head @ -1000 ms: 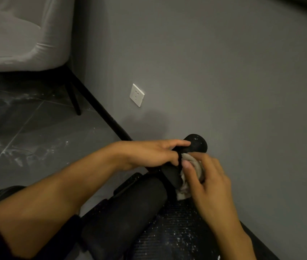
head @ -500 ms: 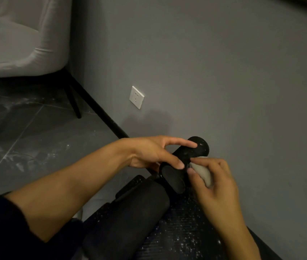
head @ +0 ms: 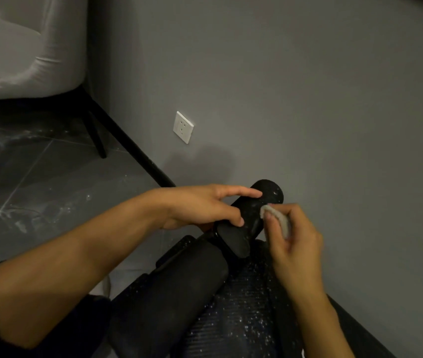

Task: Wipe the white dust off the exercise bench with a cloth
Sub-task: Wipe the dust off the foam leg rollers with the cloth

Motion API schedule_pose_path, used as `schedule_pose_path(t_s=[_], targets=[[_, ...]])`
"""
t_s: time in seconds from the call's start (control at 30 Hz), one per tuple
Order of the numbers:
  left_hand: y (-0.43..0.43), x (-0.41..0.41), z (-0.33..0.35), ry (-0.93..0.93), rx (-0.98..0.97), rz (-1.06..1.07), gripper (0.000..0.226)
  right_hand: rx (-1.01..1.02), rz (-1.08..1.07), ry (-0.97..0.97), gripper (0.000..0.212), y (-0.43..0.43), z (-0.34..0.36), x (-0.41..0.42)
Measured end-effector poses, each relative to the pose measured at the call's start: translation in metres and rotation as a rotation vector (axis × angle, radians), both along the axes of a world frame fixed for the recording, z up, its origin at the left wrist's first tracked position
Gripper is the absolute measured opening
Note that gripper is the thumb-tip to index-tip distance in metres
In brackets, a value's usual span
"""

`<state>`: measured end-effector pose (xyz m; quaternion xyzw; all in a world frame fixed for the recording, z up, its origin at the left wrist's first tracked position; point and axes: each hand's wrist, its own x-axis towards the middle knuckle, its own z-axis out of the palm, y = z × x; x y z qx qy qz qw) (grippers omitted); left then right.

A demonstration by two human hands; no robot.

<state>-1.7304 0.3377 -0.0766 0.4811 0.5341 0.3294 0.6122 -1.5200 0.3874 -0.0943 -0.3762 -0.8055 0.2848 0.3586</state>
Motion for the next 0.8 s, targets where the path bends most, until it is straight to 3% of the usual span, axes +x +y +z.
schedule_pose_path(t_s=[0.17, 0.37, 0.6, 0.8], targets=[[0.003, -0.004, 0.001, -0.029, -0.020, 0.043, 0.050, 0.075, 0.173, -0.006, 0.010, -0.030, -0.009, 0.011], [0.007, -0.006, 0.004, -0.050, -0.039, 0.029, 0.051, 0.085, 0.010, -0.012, 0.018, 0.006, 0.000, -0.004], [0.006, -0.004, -0.001, -0.048, -0.026, 0.053, 0.053, 0.068, 0.142, 0.031, 0.014, -0.025, -0.016, 0.012], [0.005, -0.001, 0.002, -0.031, -0.025, 0.068, 0.054, 0.064, -0.058, 0.042, 0.012, 0.036, -0.005, -0.010]])
